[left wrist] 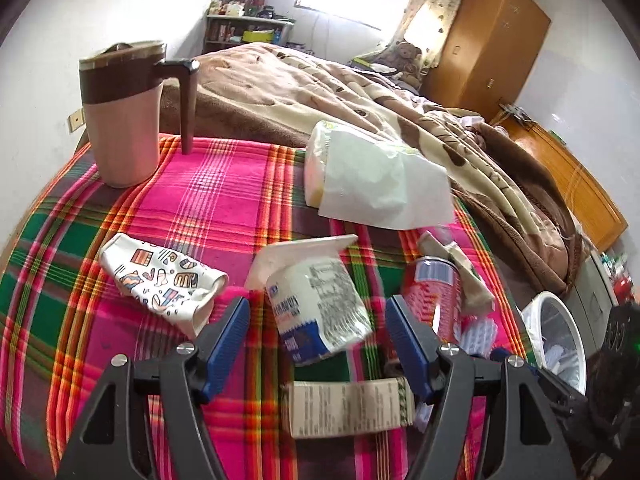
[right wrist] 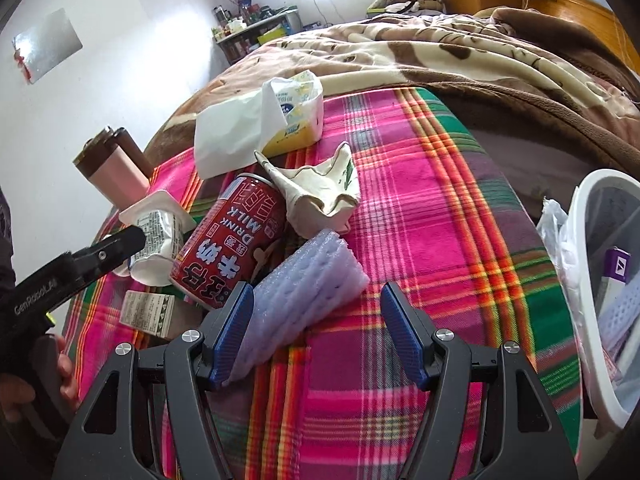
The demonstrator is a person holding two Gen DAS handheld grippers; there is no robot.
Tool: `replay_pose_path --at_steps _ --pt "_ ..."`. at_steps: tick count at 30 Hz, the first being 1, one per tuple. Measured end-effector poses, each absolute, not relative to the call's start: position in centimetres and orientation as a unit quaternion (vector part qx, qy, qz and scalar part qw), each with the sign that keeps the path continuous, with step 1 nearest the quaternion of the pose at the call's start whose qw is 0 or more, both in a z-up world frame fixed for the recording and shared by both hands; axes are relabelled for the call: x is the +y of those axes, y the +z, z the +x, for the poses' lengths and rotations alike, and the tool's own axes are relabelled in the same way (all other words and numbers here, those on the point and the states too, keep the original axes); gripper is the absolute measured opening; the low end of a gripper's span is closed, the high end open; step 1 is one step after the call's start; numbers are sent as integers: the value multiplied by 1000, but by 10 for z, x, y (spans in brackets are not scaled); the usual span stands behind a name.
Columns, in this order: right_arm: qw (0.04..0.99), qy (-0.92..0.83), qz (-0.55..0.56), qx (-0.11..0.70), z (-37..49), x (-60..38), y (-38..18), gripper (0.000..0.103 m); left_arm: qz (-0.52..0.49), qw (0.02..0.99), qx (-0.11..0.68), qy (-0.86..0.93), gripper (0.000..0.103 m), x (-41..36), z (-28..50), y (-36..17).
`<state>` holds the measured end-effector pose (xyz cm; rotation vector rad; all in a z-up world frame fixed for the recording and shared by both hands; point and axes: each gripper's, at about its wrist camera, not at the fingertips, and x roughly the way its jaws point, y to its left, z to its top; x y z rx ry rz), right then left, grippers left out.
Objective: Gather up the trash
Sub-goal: 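Grasp the white yogurt cup with the left tool while the right tool grasps a lavender foam net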
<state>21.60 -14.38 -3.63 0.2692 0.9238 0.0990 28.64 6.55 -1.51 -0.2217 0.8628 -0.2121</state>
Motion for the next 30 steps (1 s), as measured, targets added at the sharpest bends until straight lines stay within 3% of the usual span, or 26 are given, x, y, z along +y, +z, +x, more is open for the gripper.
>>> replay_pose_path --at_steps 17,20,23,30 --pt "886 47 125 444 231 -142 -38 67 -127 876 455 -96 72 66 316 -43" --pt "884 56 143 441 231 -146 -39 54 -134 876 453 -99 72 66 317 -44" --pt "884 60 150 439 230 -147 -40 47 -137 876 452 -97 61 68 318 -43" --pt "886 66 165 429 225 -151 -38 34 -144 879 445 -98 59 71 310 -40"
